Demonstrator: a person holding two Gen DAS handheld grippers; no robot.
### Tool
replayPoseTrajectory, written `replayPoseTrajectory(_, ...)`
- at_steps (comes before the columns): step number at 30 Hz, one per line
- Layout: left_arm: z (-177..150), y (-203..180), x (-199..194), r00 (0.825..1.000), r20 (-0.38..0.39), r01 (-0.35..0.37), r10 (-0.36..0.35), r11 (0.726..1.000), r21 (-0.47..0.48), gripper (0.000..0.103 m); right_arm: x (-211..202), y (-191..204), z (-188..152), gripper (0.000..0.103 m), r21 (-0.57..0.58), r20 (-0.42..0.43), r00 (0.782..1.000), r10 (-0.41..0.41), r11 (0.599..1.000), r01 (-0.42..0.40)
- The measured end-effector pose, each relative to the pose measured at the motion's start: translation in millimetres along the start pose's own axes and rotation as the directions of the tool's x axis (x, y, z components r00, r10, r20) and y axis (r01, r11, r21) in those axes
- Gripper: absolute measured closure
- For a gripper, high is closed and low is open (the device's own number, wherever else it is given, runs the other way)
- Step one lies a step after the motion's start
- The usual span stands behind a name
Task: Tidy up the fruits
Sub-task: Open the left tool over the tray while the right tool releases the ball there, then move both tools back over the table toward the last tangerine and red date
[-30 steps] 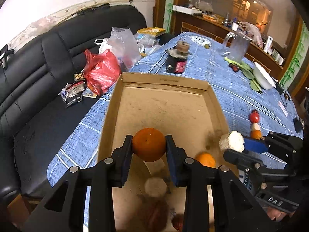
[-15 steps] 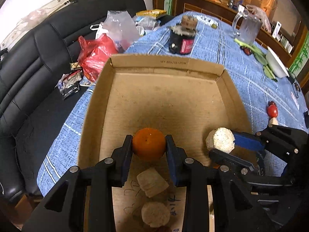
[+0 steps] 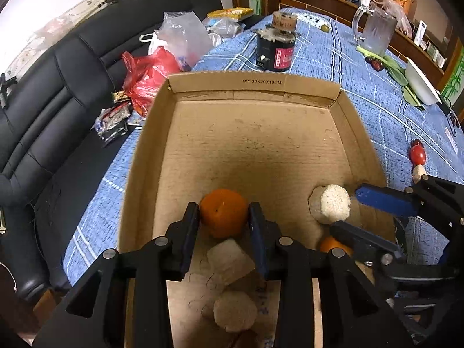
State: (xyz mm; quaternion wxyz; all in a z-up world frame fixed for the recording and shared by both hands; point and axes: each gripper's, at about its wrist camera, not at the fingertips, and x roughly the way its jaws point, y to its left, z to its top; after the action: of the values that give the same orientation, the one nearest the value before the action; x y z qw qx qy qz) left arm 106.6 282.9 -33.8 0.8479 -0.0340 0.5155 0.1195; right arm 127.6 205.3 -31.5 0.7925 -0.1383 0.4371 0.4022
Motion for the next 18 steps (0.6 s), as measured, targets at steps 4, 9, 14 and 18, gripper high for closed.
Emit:
replayPoseTrajectory(4, -7, -1, -20, 0.998, 0.058, -0.019, 0.02, 1.0, -0.018, 0.04, -25, -1, -8, 0.066, 0.023, 0.039, 0.999, 0.008, 1.0, -0.009)
replayPoseTrajectory(9, -19, -5, -42, 0.994, 0.11, -0.011, 0.017, 0.999, -0.049, 0.036, -58, -3, -30, 0.065, 0.06, 0.08, 0.997, 0.008, 0.998, -0.013)
replayPoseTrajectory(14, -31, -18, -59, 0.99, 0.141, 0.013, -0.009, 0.999, -0.029, 0.036, -84, -13, -56, 0.065, 0.106, 0.1, 0.995, -0.01, 0.994, -0.001)
replayPoseTrajectory(18, -42, -37, -75, 0.985, 0.172, 0.023, -0.024, 1.0, 0.009, 0.036, -100, -23, -78, 0.065, 0.144, 0.098, 0.995, -0.032, 0.989, 0.018)
